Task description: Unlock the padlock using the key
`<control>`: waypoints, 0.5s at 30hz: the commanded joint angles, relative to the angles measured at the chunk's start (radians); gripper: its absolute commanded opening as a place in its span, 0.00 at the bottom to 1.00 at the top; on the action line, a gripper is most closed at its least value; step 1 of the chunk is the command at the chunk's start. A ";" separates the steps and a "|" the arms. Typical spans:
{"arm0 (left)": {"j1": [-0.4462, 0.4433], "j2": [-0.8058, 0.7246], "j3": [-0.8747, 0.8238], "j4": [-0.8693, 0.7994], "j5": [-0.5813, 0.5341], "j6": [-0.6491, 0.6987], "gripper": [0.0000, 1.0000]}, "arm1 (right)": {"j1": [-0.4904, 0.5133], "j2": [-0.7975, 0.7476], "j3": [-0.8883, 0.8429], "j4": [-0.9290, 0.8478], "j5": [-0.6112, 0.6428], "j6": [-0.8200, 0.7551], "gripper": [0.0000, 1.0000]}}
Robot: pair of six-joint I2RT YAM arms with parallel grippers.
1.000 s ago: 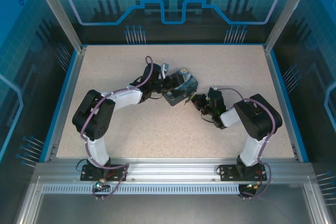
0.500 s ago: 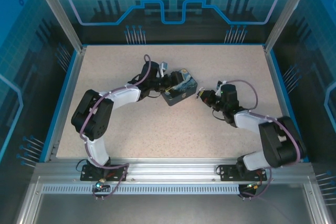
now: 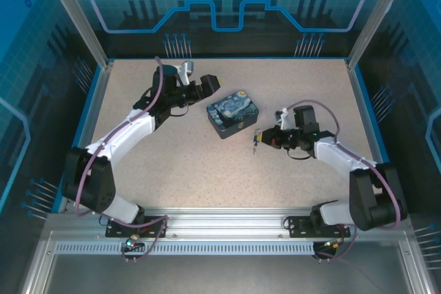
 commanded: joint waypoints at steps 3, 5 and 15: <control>0.015 -0.040 -0.059 -0.087 -0.019 0.051 0.98 | 0.076 0.154 0.017 -0.002 -0.069 -0.016 0.03; 0.017 -0.049 -0.069 -0.090 -0.022 0.049 0.99 | 0.083 0.199 0.028 -0.005 -0.062 -0.016 0.03; 0.019 -0.049 -0.090 -0.090 -0.042 0.055 0.99 | 0.073 0.287 0.059 -0.052 0.055 -0.024 0.06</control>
